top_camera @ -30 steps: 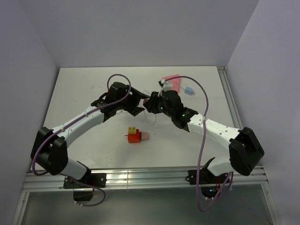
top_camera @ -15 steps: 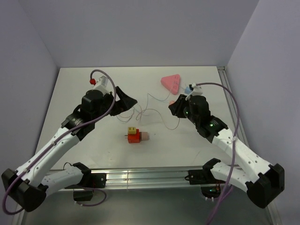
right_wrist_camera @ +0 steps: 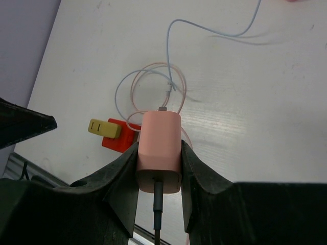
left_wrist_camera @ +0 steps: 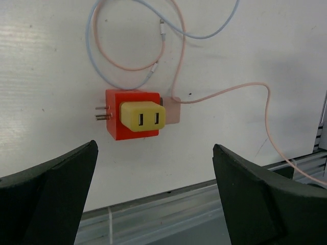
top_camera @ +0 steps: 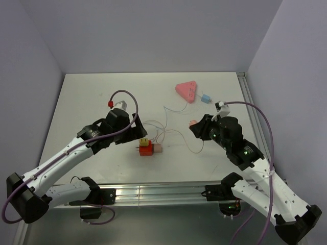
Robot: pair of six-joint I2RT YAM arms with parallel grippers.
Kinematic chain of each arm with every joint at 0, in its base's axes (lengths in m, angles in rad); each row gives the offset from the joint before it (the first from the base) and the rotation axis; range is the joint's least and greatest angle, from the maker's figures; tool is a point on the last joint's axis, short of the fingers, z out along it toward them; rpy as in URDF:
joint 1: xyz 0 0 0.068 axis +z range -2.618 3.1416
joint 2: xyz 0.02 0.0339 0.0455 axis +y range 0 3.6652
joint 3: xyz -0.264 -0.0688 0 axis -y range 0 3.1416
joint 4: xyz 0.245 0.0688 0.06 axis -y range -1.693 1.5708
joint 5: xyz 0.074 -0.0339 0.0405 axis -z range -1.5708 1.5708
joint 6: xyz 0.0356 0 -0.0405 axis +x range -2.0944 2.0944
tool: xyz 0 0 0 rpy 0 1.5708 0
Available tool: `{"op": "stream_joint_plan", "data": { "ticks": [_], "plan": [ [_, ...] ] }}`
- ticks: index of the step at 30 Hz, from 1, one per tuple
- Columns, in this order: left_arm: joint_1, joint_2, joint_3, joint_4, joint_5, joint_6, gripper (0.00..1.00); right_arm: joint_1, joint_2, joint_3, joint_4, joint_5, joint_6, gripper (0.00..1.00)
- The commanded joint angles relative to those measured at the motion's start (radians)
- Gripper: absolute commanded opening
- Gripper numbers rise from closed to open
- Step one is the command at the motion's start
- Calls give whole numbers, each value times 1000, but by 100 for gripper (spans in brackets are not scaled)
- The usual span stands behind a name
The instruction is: Insert the plug
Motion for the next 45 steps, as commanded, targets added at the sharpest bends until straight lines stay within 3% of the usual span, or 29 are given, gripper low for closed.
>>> {"op": "stream_joint_plan", "data": {
  "ticks": [1, 6, 16, 35, 45],
  "plan": [
    [-1, 45, 39, -59, -13, -112, 100, -3, -52, 4, -34, -6, -16, 0],
    [-25, 171, 132, -223, -88, -241, 99, -5, -95, -6, -43, -9, -11, 0],
    [-79, 388, 225, -268, -125, -265, 100, -5, -151, -42, -52, -16, 12, 0],
    [-91, 539, 165, -153, -96, -286, 99, -5, -191, -54, -61, -28, 30, 0],
    [-95, 537, 136, -116, -101, -259, 87, -5, -183, -68, -44, -40, 36, 0]
  ]
}}
